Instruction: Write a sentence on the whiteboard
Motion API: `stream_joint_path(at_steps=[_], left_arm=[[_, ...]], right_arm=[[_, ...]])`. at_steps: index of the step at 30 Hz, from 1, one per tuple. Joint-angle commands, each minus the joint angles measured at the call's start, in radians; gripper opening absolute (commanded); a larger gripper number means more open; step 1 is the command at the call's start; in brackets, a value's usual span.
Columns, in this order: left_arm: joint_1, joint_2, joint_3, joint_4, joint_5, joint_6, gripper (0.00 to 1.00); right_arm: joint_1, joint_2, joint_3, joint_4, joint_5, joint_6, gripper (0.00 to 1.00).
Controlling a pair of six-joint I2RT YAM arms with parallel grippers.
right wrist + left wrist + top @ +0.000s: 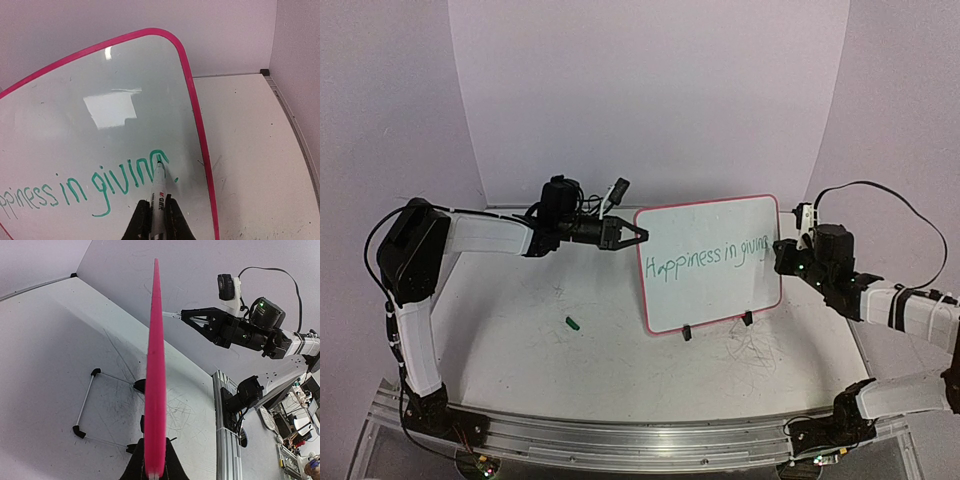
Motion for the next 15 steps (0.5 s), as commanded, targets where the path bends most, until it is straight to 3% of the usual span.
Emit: stream_joint_path(at_steps=[1, 15], left_arm=[[-0.035, -0.033, -0.009, -0.045, 0.034, 0.024, 0.00], [-0.036, -0.033, -0.009, -0.045, 0.036, 0.024, 0.00]], right_arm=[[-0.004, -0.020, -0.018, -0.004, 0.005, 0.011, 0.00], [-0.003, -0.041, -0.055, -0.022, -0.013, 0.026, 0.00]])
